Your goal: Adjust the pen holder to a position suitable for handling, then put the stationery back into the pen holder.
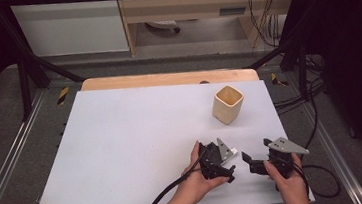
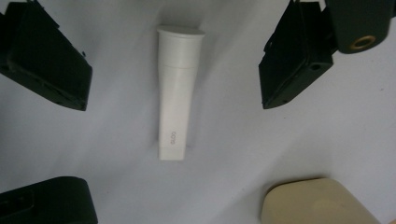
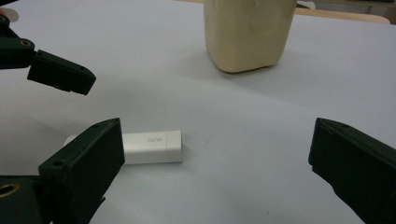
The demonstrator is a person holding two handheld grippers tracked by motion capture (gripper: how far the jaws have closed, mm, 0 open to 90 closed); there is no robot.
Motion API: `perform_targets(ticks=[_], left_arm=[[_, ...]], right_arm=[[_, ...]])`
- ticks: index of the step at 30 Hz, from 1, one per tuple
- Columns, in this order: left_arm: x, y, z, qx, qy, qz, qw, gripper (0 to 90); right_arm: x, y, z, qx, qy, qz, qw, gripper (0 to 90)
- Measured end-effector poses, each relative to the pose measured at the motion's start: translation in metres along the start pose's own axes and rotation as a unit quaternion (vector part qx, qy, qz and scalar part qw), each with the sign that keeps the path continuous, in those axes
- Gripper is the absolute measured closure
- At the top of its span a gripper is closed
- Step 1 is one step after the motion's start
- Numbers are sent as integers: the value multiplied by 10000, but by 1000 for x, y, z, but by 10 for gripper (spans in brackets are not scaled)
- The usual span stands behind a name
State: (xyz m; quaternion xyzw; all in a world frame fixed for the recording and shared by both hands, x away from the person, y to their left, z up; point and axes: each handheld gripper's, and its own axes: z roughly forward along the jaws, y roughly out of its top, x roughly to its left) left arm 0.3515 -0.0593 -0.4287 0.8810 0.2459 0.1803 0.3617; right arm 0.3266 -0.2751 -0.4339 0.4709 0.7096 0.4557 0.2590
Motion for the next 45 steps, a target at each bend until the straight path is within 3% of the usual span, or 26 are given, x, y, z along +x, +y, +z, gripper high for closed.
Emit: perform_targets(ticks=[11, 20, 28, 33, 36, 42, 45], left_arm=[[2, -2, 10, 56, -71, -74, 9999, 161], [6, -3, 25, 171, -110, -186, 9996, 333], [12, -5, 30, 225, -292, -302, 9989, 464], [12, -6, 30, 217, -474, -250, 9983, 591], [13, -6, 30, 192, -597, -119, 9980, 668], [16, -5, 29, 238, -676, -137, 9973, 679], [19, -7, 24, 155, -571, -81, 9982, 681]], right_arm=[[-2, 0, 0, -15, 5, 32, 10000, 40], [-1, 0, 0, -5, 25, -20, 10000, 40], [-2, 1, 0, -1, 36, 7, 10000, 40], [-2, 0, 0, 6, 27, -10, 10000, 39], [-1, 0, 0, 10, 37, -21, 10000, 39], [-1, 1, -2, -29, 37, 20, 10000, 39], [-3, 1, -4, -76, 35, 65, 9999, 39]])
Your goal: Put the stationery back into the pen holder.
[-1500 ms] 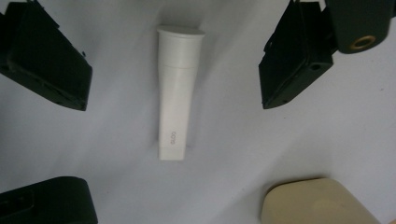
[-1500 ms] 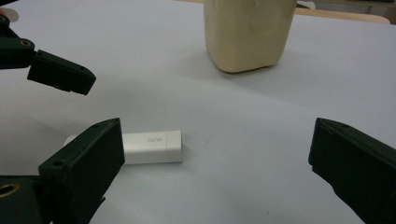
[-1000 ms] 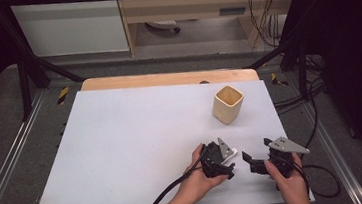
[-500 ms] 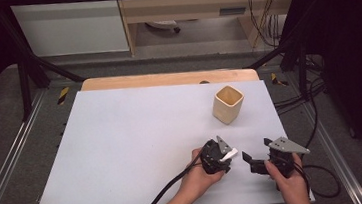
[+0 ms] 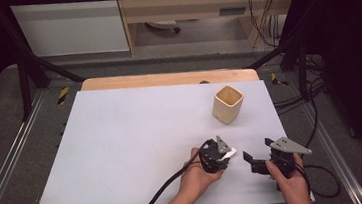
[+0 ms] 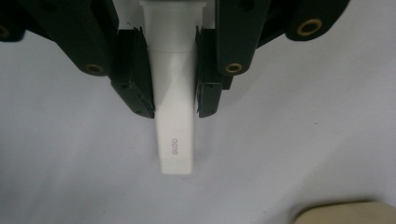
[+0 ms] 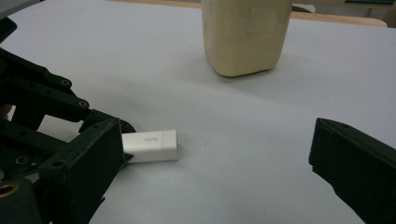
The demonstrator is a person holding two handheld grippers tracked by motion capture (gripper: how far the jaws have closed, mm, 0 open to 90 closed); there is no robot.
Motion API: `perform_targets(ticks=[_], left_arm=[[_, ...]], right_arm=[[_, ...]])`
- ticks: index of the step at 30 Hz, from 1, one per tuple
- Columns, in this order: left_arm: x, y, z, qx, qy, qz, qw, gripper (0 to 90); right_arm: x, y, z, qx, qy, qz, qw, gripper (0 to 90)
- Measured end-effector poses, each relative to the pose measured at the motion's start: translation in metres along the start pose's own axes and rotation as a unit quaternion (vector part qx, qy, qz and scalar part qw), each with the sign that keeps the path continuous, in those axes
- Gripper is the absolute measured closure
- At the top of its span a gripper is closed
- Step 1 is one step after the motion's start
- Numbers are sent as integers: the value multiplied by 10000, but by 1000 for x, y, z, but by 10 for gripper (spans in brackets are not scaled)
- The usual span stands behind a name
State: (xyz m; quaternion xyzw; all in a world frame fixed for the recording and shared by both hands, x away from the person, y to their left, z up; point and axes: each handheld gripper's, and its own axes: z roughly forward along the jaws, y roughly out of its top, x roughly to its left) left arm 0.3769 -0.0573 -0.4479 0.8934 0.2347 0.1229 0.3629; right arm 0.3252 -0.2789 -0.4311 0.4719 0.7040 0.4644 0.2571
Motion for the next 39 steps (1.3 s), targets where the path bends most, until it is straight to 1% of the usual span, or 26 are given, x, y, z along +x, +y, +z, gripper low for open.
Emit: perform_targets(ticks=[1, 5, 6, 8, 9, 11, 14, 16, 17, 18, 19, 20, 21, 22, 23, 24, 26, 27, 30, 31, 32, 33, 34, 35, 38, 39], left_arm=[[4, -2, -6, -131, 30, -53, 9999, 682], [17, -7, -24, -438, 174, -45, 9989, 682], [21, -8, -29, -507, 202, -38, 9985, 682], [27, -12, -38, -605, 286, -19, 9978, 682], [27, -12, -38, -605, 286, -19, 9978, 682], [39, -20, -54, -787, 409, -23, 9961, 682], [45, -26, -63, -869, 477, -24, 9951, 683], [50, -33, -71, -961, 539, -55, 9939, 682], [54, -40, -78, -1078, 579, -124, 9924, 683], [54, -40, -78, -1078, 579, -124, 9924, 683], [57, -43, -82, -1158, 591, -162, 9914, 683], [61, -51, -90, -1348, 586, -281, 9887, 682], [61, -51, -90, -1348, 586, -281, 9887, 683], [64, -58, -99, -1457, 671, -308, 9866, 683], [64, -58, -99, -1457, 671, -308, 9866, 683], [67, -61, -103, -1530, 683, -367, 9852, 683], [71, -64, -110, -1621, 695, -457, 9833, 683], [74, -64, -116, -1663, 752, -444, 9822, 683], [77, -66, -130, -1775, 813, -495, 9795, 683], [77, -66, -130, -1775, 813, -495, 9795, 683], [77, -68, -137, -1762, 828, -453, 9798, 683], [77, -68, -137, -1762, 828, -453, 9798, 683], [73, -72, -145, -1638, 949, -248, 9816, 683], [72, -75, -148, -1601, 996, -182, 9819, 683], [70, -85, -154, -1733, 1063, -239, 9788, 683], [70, -85, -154, -1733, 1063, -239, 9788, 684]], right_arm=[[-1, 1, -2, -59, -1, 16, 10000, 38], [-2, 2, -4, -141, -6, 88, 9999, 39], [-3, 2, -5, -195, -10, 166, 9997, 38], [-3, 3, -6, -258, -38, 214, 9994, 36], [-4, 4, -6, -283, -34, 251, 9993, 35], [-4, 6, -6, -384, -70, 350, 9986, 31], [0, 17, -7, -510, -166, 348, 9980, 28], [4, 28, -7, -594, -105, 348, 9976, 27], [8, 34, -6, -624, -70, 288, 9976, 25], [11, 40, -5, -628, -55, 193, 9978, 24], [15, 47, -3, -637, -43, 144, 9979, 25], [18, 53, -1, -657, -35, 84, 9978, 25], [18, 53, -1, -657, -35, 84, 9978, 25], [26, 66, 6, -735, 21, 27, 9973, 25], [31, 73, 10, -770, 71, -32, 9970, 23], [35, 79, 15, -794, 116, -64, 9968, 23], [39, 85, 20, -849, 162, -73, 9962, 25], [49, 96, 31, -943, 307, -54, 9951, 25], [65, 110, 46, -1036, 460, -18, 9936, 27], [65, 110, 46, -1036, 460, -18, 9936, 27], [77, 118, 54, -1104, 490, -235, 9924, 27], [81, 120, 57, -1090, 463, -297, 9925, 30], [87, 123, 60, -1108, 529, -232, 9922, 35], [92, 124, 62, -1119, 642, -174, 9915, 34], [104, 122, 66, -1178, 771, -240, 9897, 39], [104, 122, 66, -1178, 771, -240, 9897, 39]])
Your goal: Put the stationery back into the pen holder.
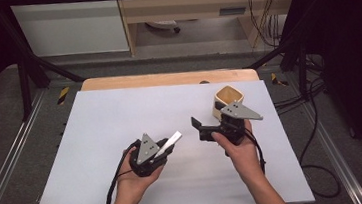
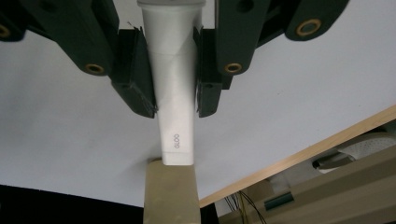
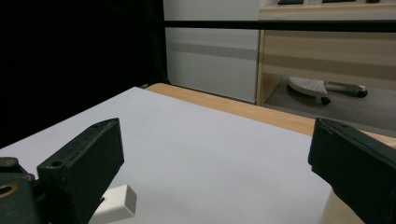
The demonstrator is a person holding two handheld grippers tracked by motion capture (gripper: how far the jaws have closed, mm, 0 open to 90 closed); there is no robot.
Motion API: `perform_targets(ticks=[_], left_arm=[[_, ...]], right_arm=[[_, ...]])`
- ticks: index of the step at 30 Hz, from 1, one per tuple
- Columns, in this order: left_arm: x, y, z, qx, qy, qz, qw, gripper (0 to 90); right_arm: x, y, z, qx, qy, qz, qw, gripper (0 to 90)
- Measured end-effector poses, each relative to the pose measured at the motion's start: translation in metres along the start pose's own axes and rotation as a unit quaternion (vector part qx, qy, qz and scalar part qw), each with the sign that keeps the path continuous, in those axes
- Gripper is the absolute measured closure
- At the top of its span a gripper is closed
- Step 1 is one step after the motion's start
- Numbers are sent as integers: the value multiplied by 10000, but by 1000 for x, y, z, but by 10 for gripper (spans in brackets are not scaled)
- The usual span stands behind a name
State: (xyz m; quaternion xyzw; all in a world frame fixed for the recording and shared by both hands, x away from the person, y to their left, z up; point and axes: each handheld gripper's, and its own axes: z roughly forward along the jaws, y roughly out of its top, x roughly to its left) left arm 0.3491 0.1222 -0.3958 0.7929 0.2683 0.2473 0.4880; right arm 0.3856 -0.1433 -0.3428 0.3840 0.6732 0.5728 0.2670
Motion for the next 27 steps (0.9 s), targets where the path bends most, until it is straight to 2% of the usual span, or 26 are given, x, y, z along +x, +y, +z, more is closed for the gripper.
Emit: perform_targets(ticks=[3, 6, 9, 11, 15, 16, 17, 20, 21, 25, 27], left_arm=[[1, -4, -4, -178, 47, -252, 9995, 683], [2, -5, -7, -233, 128, -242, 9994, 683], [2, -12, -6, -237, 185, -341, 9990, 684], [1, -17, -4, -240, 189, -421, 9986, 683], [-2, -15, -2, -306, 194, -395, 9986, 684], [-3, -15, -2, -324, 208, -378, 9985, 684], [-3, -15, -3, -341, 212, -378, 9985, 684], [-5, -15, -4, -397, 206, -389, 9982, 684], [-6, -15, -4, -432, 214, -379, 9981, 684], [-7, -13, -7, -606, 292, -342, 9971, 684], [-8, -12, -8, -681, 266, -342, 9967, 684]], right_arm=[[8, -8, 6, 108, 105, -35, 9999, 44], [15, -15, 5, 116, 183, 69, 9997, 51], [18, -18, 3, 94, 205, 145, 9996, 52], [21, -21, 2, 77, 378, 484, 9981, 54], [22, -25, 2, 66, 539, 827, 9951, 62], [22, -25, 2, 66, 539, 827, 9951, 62], [23, -27, 3, 76, 639, 993, 9930, 68], [24, -30, 4, 126, 735, 1191, 9901, 71], [24, -30, 4, 126, 735, 1191, 9901, 71], [27, -34, 7, 147, 831, 1390, 9867, 88], [28, -36, 8, 151, 867, 1423, 9859, 105]])
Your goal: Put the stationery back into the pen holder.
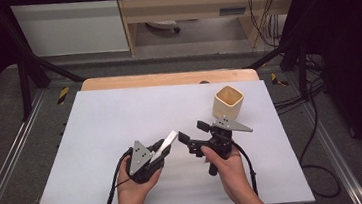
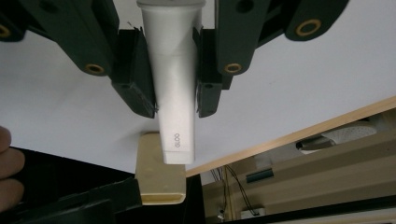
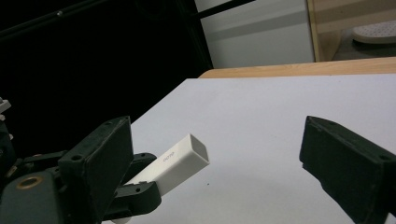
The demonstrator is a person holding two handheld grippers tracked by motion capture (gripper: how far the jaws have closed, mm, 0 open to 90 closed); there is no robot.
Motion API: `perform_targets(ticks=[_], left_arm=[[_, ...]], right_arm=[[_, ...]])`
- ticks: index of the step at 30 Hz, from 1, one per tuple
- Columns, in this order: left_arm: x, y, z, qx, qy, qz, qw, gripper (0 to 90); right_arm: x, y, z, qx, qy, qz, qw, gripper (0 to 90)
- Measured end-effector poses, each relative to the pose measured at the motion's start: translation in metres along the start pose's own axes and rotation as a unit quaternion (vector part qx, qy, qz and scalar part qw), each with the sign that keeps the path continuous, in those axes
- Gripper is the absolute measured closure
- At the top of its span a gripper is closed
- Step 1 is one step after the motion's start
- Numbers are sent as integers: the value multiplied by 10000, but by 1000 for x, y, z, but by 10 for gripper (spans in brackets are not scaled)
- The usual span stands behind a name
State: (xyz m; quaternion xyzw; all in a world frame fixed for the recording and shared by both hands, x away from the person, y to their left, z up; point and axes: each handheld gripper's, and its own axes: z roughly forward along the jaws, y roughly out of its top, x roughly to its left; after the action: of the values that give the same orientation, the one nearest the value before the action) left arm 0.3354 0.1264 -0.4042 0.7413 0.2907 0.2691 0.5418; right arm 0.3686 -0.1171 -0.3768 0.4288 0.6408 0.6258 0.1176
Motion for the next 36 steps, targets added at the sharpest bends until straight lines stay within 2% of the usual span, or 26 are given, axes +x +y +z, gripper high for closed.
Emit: perform_targets(ticks=[5, 7, 11, 16, 20, 27, 30, 36], left_arm=[[-6, 2, 0, -90, -53, 57, 9999, 684], [-7, 2, 0, -105, -61, 77, 9999, 684], [-11, 4, 0, -145, -97, 111, 9998, 684], [-13, 5, -1, -214, -102, 141, 9996, 684], [-15, 6, -1, -265, -127, 163, 9994, 684], [-18, 8, -3, -377, -161, 220, 9989, 684], [-19, 8, -3, -414, -152, 231, 9988, 684], [-19, 8, -4, -452, -156, 240, 9986, 684]], right_arm=[[1, -4, 3, 47, 162, 195, 9997, 155], [1, -5, 3, 64, 171, 185, 9997, 161], [2, -9, 6, 110, 307, 333, 9989, 190], [3, -12, 9, 180, 448, 425, 9979, 274], [3, -13, 9, 218, 542, 508, 9970, 305], [1, -15, 11, 254, 803, 788, 9933, 398], [0, -16, 11, 236, 863, 801, 9928, 416], [-1, -16, 10, 215, 1001, 985, 9899, 475]])
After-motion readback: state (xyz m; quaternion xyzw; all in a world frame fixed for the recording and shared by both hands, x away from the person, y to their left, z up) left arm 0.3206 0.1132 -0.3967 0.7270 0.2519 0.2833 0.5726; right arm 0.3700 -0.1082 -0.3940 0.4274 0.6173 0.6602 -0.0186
